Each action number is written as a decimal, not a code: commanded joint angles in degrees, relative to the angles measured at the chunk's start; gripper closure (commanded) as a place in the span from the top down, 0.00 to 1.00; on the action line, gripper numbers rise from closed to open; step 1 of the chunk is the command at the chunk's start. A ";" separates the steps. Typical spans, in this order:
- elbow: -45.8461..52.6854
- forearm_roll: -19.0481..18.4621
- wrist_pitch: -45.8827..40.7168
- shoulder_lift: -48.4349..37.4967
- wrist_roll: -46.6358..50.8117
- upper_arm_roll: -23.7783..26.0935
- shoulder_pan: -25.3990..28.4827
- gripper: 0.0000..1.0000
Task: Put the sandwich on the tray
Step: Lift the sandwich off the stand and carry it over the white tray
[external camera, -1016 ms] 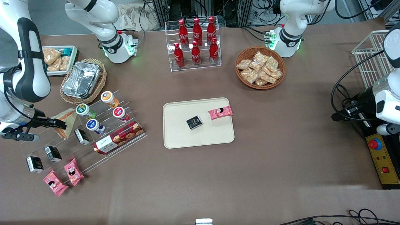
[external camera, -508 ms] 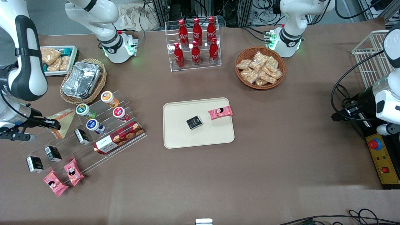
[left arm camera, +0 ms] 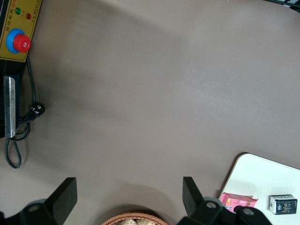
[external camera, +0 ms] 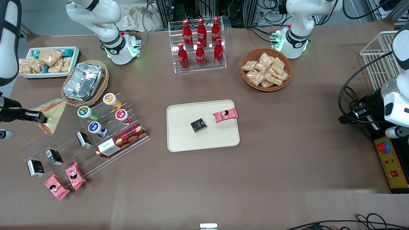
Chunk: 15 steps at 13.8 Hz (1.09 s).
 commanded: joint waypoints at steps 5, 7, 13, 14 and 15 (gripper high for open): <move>4.49 8.58 -4.87 1.35 36.80 -0.19 14.48 0.00; 4.49 9.81 -4.25 2.75 48.84 -0.19 19.05 0.00; 4.40 18.07 6.98 8.46 70.14 -0.19 25.83 0.00; 4.40 18.08 9.70 10.04 73.74 -0.19 27.32 0.00; 4.40 18.08 12.86 11.79 77.52 -0.19 28.90 0.00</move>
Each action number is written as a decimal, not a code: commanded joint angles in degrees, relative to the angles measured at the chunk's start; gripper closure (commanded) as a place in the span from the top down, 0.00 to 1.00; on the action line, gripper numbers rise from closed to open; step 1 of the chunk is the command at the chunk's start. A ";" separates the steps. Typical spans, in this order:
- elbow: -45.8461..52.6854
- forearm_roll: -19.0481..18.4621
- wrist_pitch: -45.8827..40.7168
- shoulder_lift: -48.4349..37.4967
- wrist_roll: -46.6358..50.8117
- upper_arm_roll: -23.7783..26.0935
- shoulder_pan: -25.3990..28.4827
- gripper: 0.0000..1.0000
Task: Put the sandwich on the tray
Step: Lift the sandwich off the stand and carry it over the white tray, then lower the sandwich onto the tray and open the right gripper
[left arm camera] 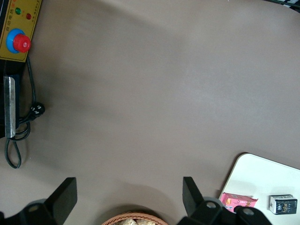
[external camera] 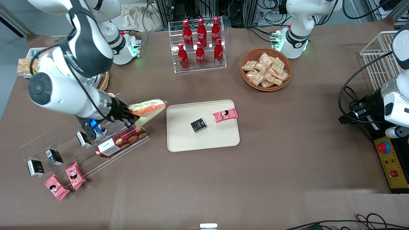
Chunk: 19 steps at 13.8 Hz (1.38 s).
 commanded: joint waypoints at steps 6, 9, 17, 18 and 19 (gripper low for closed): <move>1.81 1.62 20.13 14.95 20.02 -0.57 7.54 0.00; 1.81 1.45 25.14 18.99 24.58 -0.66 9.73 0.00; 1.81 1.54 31.56 23.31 32.32 -0.66 13.86 0.00; 1.55 1.45 31.83 23.31 32.42 -0.75 14.31 0.00; 1.28 1.54 31.92 23.49 32.33 -0.75 14.31 0.00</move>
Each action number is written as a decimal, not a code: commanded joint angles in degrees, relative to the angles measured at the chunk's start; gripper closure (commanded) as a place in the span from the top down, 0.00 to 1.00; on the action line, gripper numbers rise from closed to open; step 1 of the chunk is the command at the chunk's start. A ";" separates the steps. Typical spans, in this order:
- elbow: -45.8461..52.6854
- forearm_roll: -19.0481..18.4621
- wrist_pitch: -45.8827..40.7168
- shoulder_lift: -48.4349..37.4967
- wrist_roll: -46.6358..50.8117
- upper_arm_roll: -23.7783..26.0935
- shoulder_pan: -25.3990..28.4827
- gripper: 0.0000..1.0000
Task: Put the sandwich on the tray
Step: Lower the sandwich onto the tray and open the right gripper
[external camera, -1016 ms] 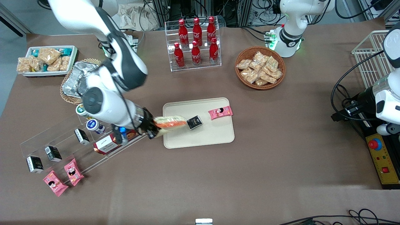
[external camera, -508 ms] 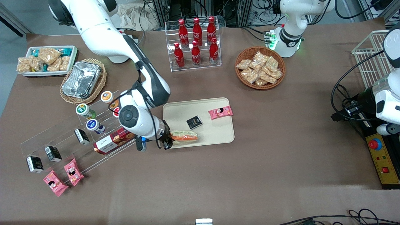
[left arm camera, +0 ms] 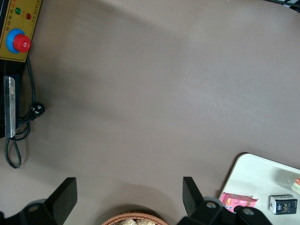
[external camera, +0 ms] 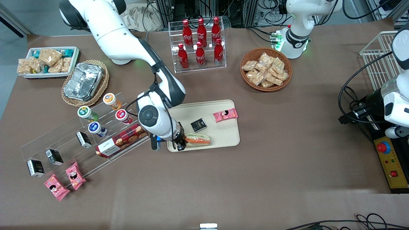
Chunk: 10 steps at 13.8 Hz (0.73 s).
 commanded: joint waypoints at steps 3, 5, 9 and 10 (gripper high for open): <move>0.58 0.88 0.69 2.45 0.80 -0.89 2.23 0.00; -0.20 0.88 0.69 2.72 0.80 -0.89 2.41 0.00; -0.38 0.79 0.69 3.42 0.80 -0.89 3.73 0.00; -0.38 0.79 0.69 3.42 0.80 -0.89 3.64 0.00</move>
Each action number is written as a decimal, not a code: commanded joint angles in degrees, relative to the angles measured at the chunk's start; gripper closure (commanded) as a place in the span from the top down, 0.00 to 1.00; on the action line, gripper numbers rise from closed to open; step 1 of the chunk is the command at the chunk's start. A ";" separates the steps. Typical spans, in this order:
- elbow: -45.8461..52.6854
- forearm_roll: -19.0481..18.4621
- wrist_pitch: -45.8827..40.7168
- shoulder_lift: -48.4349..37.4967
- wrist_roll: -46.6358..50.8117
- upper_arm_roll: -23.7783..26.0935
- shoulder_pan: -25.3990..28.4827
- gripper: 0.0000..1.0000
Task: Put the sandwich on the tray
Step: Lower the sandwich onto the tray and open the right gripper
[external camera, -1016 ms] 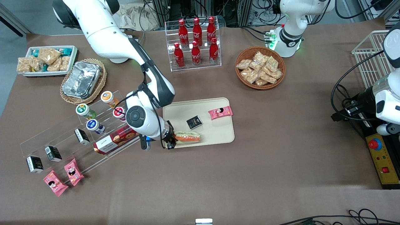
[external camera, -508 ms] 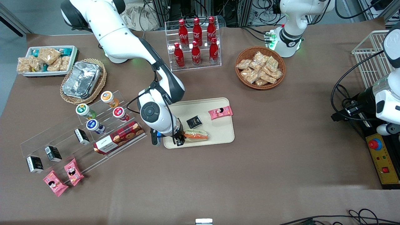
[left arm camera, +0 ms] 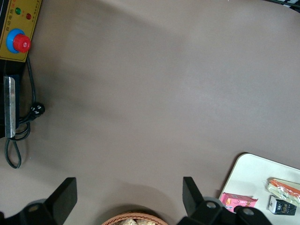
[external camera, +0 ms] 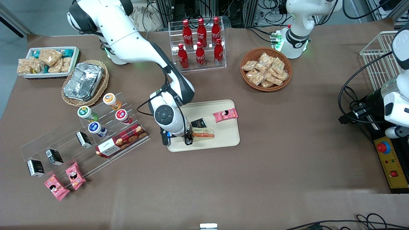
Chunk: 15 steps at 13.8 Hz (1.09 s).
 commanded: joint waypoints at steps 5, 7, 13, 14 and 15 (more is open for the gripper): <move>1.68 -2.09 0.03 -0.89 -0.70 -1.14 -0.29 0.83; 1.86 -4.04 -2.77 -3.08 -1.14 -1.14 -1.78 0.84; 3.88 -3.69 -16.84 -10.37 -9.37 -1.14 -5.31 0.95; 3.97 -3.69 -18.86 -12.30 -12.36 -1.14 -6.35 0.95; 3.88 -3.78 -20.70 -14.32 -16.05 -1.05 -7.23 0.96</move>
